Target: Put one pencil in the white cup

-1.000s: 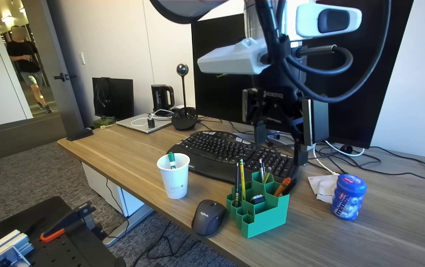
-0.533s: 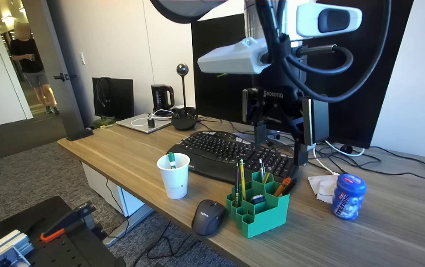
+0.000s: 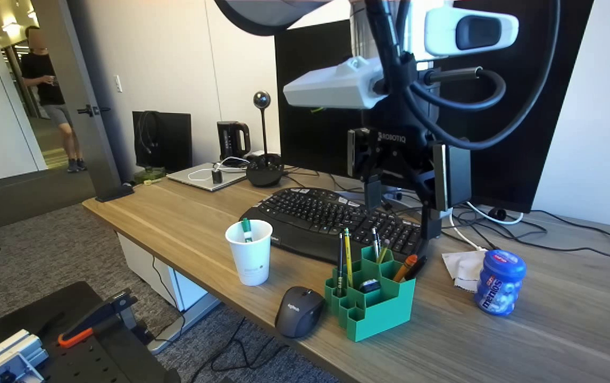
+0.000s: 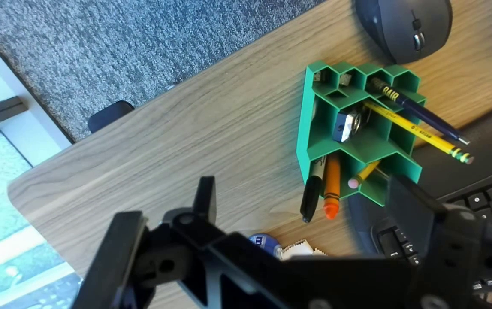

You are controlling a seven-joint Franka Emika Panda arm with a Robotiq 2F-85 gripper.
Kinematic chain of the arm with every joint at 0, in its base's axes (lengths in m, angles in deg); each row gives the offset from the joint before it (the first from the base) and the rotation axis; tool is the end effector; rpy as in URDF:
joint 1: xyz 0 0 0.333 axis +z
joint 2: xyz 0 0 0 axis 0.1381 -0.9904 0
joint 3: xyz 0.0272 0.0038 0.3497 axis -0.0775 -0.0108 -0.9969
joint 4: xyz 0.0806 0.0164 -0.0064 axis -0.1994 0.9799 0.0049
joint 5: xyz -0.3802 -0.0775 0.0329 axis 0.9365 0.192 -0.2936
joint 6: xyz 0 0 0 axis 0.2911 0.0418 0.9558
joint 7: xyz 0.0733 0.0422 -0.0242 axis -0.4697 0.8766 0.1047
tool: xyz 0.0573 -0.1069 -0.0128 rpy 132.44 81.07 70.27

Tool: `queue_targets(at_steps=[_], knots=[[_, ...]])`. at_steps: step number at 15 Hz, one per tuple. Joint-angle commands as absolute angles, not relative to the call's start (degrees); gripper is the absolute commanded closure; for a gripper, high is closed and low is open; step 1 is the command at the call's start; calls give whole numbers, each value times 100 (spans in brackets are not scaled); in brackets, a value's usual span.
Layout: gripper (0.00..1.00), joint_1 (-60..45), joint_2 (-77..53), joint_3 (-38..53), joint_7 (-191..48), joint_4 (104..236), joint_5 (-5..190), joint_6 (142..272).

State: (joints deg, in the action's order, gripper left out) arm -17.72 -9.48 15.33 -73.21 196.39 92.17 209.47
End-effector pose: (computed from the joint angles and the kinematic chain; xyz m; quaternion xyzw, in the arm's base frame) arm 0.5555 -0.2159 0.3422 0.9749 -0.2154 0.0319 0.0470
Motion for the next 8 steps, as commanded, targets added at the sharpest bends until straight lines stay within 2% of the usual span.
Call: queue_targets(at_steps=[1,8], knots=[[0,-1786,-961,1506,-7338,19611,9190,20946],[0,-1801,-946,1500,-7275,19621,9193,20950]])
